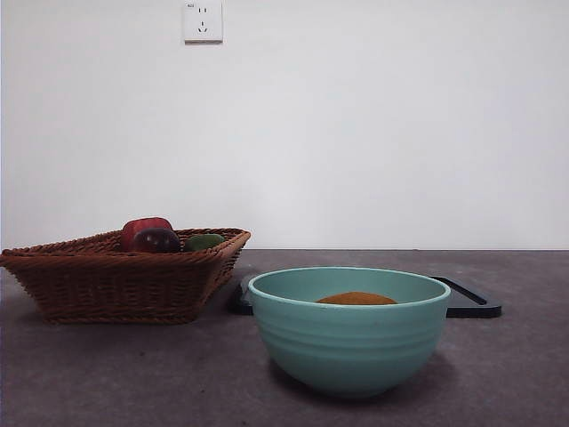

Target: Pick up the wifruite, put it on the bowl, pick up the plate, put it on desk

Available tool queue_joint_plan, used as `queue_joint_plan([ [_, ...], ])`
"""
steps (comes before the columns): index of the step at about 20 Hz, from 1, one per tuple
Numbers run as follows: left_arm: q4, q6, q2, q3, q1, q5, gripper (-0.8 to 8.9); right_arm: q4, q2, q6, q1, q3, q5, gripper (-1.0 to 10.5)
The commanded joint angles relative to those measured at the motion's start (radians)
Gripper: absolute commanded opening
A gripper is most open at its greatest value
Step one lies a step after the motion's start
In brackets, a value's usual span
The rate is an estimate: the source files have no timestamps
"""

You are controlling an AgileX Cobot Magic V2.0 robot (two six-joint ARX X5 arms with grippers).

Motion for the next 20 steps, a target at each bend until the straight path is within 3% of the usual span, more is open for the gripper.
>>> queue_joint_plan([
  [1, 0.061, -0.011, -0.095, -0.059, -0.007, -0.002, 5.93, 0.011, 0.002, 0.010, 0.005, 0.017, -0.002, 6.6],
  [9, 0.122, -0.079, -0.316, -0.277, -0.007, -0.001, 5.93, 0.010, 0.002, 0.010, 0.005, 0.017, 0.002, 6.6],
  [20, 0.130, -0.051, -0.333, -0.298, -0.007, -0.001, 5.93, 0.010, 0.089, 0.103, 0.009, 0.017, -0.003, 6.6],
])
